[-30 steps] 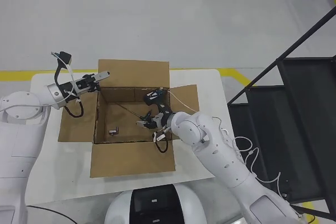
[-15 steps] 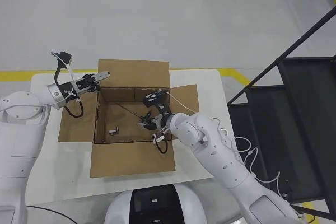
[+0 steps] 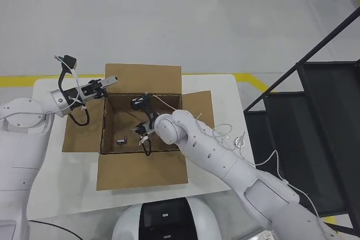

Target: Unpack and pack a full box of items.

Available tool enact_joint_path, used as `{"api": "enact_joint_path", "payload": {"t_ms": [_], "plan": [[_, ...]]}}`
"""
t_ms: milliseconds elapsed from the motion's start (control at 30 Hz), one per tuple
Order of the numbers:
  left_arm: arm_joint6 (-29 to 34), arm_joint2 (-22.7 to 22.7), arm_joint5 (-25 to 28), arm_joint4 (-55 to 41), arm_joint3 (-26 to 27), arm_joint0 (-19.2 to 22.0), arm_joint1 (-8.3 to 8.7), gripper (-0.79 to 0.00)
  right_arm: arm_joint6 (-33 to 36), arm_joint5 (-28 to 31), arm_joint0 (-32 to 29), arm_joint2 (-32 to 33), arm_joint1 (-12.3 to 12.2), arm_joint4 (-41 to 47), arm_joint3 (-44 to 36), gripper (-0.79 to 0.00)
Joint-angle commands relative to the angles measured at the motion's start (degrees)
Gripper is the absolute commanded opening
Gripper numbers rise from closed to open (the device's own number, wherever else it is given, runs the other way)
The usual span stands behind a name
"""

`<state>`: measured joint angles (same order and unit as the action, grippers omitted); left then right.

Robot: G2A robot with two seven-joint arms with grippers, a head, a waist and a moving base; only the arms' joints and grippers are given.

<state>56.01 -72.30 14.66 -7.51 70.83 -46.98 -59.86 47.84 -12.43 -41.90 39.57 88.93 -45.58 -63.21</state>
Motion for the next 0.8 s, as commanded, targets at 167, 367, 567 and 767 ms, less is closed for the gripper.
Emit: {"api": "enact_joint_path", "payload": {"t_ms": [167, 367, 567, 767], "plan": [[0.0, 0.0, 0.0, 0.0, 0.0, 0.0, 0.0, 0.0, -1.8, -4.0, 2.0, -1.9, 2.3, 1.2, 8.9, 0.0], [0.0, 0.0, 0.0, 0.0, 0.0, 0.0, 0.0, 0.0, -3.5, -5.5, 2.7, -2.4, 3.9, 2.7, 13.1, 0.0], [0.0, 0.0, 0.0, 0.0, 0.0, 0.0, 0.0, 0.0, -5.1, -6.2, 3.6, -3.1, 5.4, 3.3, 16.8, -0.2], [0.0, 0.0, 0.0, 0.0, 0.0, 0.0, 0.0, 0.0, -6.3, -7.7, 4.5, -4.0, 7.0, 3.1, 20.0, -0.329]]}}
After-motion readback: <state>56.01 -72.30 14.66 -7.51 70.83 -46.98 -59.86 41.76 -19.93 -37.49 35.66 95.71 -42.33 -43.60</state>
